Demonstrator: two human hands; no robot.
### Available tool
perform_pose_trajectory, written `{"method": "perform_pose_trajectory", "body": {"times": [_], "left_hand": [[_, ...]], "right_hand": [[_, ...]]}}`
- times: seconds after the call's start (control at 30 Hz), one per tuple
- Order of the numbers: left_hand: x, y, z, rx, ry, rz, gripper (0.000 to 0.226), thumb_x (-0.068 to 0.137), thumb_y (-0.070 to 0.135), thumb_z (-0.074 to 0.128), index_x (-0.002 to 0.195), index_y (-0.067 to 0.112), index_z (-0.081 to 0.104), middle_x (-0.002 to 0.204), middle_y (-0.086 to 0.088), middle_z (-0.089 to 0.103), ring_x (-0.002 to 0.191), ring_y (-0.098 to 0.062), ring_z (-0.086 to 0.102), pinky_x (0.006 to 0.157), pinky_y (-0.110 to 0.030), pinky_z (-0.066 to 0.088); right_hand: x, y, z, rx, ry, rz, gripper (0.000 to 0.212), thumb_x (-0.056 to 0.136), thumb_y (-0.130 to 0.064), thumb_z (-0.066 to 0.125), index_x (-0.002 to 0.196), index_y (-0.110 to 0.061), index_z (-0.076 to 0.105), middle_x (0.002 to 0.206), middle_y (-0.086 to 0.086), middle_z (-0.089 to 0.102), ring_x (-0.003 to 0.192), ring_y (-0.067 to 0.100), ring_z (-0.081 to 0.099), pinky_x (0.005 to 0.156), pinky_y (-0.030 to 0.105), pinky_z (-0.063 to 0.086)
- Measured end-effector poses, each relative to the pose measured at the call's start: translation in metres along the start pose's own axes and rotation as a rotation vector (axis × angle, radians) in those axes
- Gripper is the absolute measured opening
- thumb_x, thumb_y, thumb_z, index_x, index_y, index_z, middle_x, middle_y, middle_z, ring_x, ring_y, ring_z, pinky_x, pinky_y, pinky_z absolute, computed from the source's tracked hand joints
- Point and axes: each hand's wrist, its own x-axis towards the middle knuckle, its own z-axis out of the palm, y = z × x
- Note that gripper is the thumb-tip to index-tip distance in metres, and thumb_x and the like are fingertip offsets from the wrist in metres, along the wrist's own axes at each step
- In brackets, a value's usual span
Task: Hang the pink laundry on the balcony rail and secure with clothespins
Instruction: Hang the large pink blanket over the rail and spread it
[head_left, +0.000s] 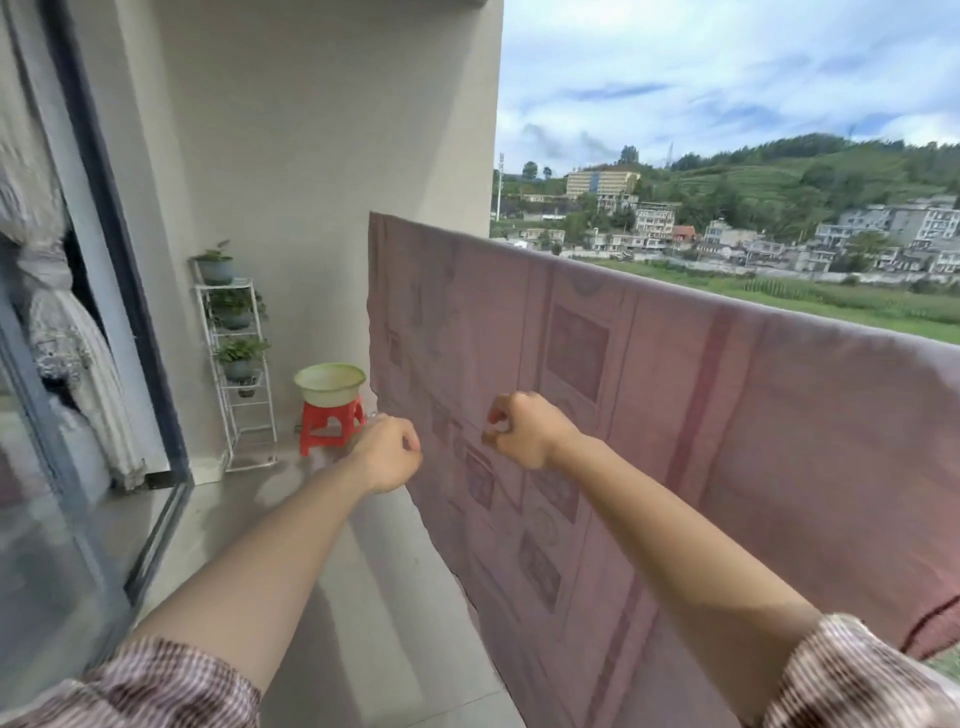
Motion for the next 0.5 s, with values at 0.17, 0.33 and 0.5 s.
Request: {"method": "perform_pose_trajectory", "body": {"times": [0.17, 0.33, 0.5], "left_hand": [[0.060, -0.056, -0.035, 0.057, 0.071, -0.048, 0.011, 0.076, 0.020, 0.059, 0.071, 0.028, 0.065, 0.097, -0.004, 0.063, 0.096, -0.027, 0.060, 0.085, -0.034, 0.050], [0.129, -0.098, -0.045, 0.065, 0.097, -0.004, 0.016, 0.077, 0.024, 0.059, 0.092, 0.023, 0.066, 0.110, -0.009, 0.058, 0.109, -0.028, 0.053, 0.091, -0.038, 0.048], [0.212, -0.133, -0.053, 0.084, 0.090, 0.042, 0.019, 0.077, 0.025, 0.057, 0.095, 0.021, 0.063, 0.113, -0.007, 0.056, 0.112, -0.028, 0.050, 0.094, -0.039, 0.045]], "right_hand": [[0.067, -0.022, 0.039, 0.017, -0.092, 0.099, 0.036, 0.086, -0.036, 0.056, 0.111, -0.010, 0.058, 0.114, 0.012, 0.060, 0.110, 0.034, 0.053, 0.089, 0.039, 0.047], [0.141, -0.037, 0.055, -0.047, -0.093, 0.126, 0.049, 0.088, -0.039, 0.056, 0.127, -0.010, 0.051, 0.129, 0.012, 0.054, 0.121, 0.033, 0.046, 0.098, 0.043, 0.041], [0.239, -0.042, 0.068, -0.161, -0.064, 0.066, 0.053, 0.089, -0.040, 0.057, 0.130, -0.009, 0.047, 0.135, 0.011, 0.047, 0.126, 0.032, 0.040, 0.100, 0.047, 0.037]]}}
